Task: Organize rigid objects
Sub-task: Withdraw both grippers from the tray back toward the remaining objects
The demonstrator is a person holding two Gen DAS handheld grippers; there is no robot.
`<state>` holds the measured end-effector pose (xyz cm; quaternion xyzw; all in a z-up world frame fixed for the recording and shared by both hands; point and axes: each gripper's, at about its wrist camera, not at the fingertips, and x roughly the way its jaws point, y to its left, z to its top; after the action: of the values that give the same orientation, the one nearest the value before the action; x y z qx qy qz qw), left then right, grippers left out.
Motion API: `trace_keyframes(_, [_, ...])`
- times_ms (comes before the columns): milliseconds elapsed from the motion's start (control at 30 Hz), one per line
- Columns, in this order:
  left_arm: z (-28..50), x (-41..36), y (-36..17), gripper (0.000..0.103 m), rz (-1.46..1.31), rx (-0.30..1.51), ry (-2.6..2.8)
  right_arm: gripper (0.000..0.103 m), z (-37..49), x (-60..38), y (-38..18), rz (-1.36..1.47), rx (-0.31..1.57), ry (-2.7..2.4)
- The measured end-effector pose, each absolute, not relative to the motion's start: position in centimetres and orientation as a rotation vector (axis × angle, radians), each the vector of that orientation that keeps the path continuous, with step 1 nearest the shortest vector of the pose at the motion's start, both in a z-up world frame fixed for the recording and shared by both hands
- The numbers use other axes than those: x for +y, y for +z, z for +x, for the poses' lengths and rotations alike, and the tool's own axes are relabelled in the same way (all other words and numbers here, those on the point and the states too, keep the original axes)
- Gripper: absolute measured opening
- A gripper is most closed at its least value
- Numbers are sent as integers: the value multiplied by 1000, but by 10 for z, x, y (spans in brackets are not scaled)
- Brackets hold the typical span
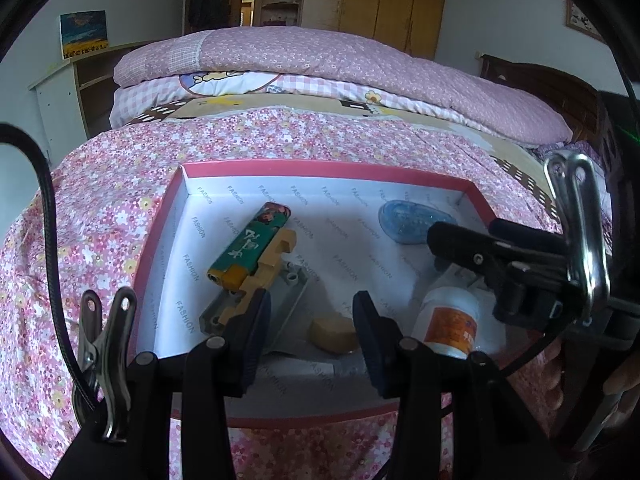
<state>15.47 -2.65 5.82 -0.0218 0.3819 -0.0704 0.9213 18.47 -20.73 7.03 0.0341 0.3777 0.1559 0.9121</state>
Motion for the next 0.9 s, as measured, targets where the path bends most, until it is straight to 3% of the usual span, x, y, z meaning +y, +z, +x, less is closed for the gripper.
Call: trace_keyframes(900, [117,-25,78,45,-40,749,-153,97,131,-225,84,170,772,360])
